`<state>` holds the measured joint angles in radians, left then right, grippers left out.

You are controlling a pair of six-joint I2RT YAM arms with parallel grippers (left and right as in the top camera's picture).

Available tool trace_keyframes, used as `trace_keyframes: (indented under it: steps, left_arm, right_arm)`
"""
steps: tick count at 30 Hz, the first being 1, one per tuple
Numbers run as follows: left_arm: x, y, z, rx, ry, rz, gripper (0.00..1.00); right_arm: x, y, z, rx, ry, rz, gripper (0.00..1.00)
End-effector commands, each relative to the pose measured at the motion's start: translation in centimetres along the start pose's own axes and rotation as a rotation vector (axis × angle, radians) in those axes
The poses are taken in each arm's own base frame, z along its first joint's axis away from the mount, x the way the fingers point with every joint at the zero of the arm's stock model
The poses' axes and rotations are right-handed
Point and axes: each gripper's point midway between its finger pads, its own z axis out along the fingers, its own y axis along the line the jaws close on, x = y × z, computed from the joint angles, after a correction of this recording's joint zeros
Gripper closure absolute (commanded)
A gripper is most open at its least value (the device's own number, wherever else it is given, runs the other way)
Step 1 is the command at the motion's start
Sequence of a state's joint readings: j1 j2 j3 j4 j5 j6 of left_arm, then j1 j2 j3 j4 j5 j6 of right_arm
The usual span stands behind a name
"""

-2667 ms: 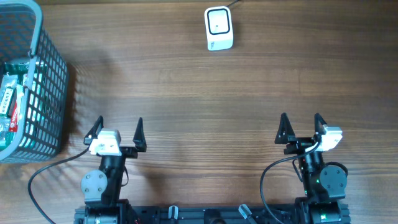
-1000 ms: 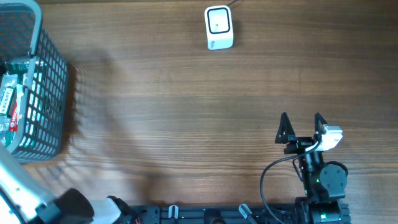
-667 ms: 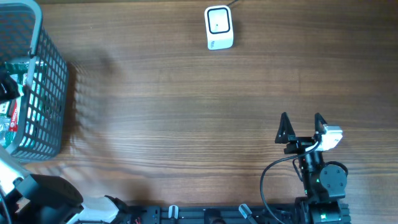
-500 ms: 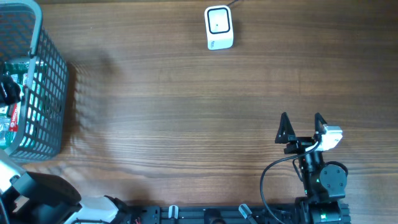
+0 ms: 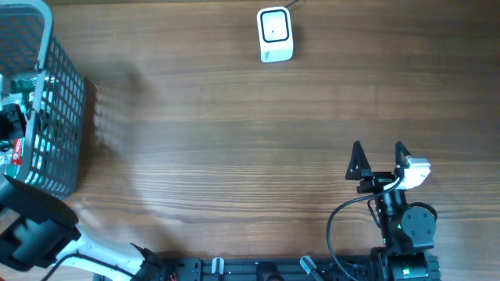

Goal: Scan the item barcode
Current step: 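Reach the left gripper into the basket and grasp the green wipe pack, then lift the wipe pack out and place it on the table center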

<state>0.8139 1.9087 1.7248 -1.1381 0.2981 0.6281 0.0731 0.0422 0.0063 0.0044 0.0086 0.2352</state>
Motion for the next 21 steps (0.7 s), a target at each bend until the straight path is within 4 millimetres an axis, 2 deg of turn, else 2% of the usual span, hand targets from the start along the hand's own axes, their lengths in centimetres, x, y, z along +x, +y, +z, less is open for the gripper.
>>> trace_keyframes:
  steps: [1,11,17,21]
  left_arm:
    - [0.7,-0.2,2.1,0.056,0.037,-0.003,0.0]
    - [2.2,0.0,5.4,0.105,0.114,-0.038,0.0]
    - [3.9,-0.5,7.8,0.123,0.141,-0.041,0.0]
    - [3.6,-0.3,7.9,0.117,0.13,-0.037,0.0]
  right_arm:
    - [-0.2,-0.2,0.0,0.013,-0.009,0.004,0.0]
    - [-0.2,-0.2,0.0,0.014,-0.009,0.004,0.0]
    - [-0.2,-0.2,0.0,0.013,-0.009,0.003,0.0]
    - [-0.2,-0.2,0.0,0.014,-0.009,0.004,0.0]
